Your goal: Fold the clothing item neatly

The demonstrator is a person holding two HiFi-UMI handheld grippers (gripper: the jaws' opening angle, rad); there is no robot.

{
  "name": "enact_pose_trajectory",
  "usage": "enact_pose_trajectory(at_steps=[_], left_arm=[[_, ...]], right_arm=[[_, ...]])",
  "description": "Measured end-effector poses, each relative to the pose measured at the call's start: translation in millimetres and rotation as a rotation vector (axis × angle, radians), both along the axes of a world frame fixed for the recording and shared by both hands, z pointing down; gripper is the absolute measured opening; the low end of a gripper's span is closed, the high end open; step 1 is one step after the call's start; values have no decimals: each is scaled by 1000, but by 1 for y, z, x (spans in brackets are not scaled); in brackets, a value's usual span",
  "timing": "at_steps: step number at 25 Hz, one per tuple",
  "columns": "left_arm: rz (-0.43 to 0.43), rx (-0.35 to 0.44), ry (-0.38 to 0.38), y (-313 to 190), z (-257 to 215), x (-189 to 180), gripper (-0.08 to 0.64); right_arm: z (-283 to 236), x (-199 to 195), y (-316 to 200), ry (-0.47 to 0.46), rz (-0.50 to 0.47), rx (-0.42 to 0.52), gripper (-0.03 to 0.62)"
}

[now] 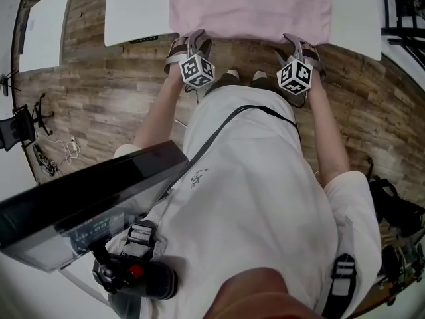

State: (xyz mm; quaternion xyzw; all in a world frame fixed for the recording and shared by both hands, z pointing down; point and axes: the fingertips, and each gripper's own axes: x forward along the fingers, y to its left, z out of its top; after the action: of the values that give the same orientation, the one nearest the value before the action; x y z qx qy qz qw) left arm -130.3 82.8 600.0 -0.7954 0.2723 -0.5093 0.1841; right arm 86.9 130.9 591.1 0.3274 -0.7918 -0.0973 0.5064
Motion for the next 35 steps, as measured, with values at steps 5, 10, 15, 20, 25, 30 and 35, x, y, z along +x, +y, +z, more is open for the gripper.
enact_pose_trajectory(at_steps=[5,10,15,20,25,30,35], left_arm=[[32,-39,-35,-2,5,2,156],[66,-126,-55,-7,16,-4,156],[109,-166,-74,-14,16,-14,156],[94,-205,-26,-16,14,-12,148],[105,-193,-23,-22,8,-12,89],[107,-230,-5,-22,5,-10,34],[101,-300,35,-14,0,-3,28]], right_arm=[[5,3,-1,27,-9,-22,246],[17,1,-1,62,-24,-89,258],[21,-3,-7,105,-28,-101,258],[29,10,-15,199,-24,-67,256],[26,16,-25,239,-16,-11,150],[15,19,-29,160,-1,-49,52],[4,28,-20,67,14,-119,43]])
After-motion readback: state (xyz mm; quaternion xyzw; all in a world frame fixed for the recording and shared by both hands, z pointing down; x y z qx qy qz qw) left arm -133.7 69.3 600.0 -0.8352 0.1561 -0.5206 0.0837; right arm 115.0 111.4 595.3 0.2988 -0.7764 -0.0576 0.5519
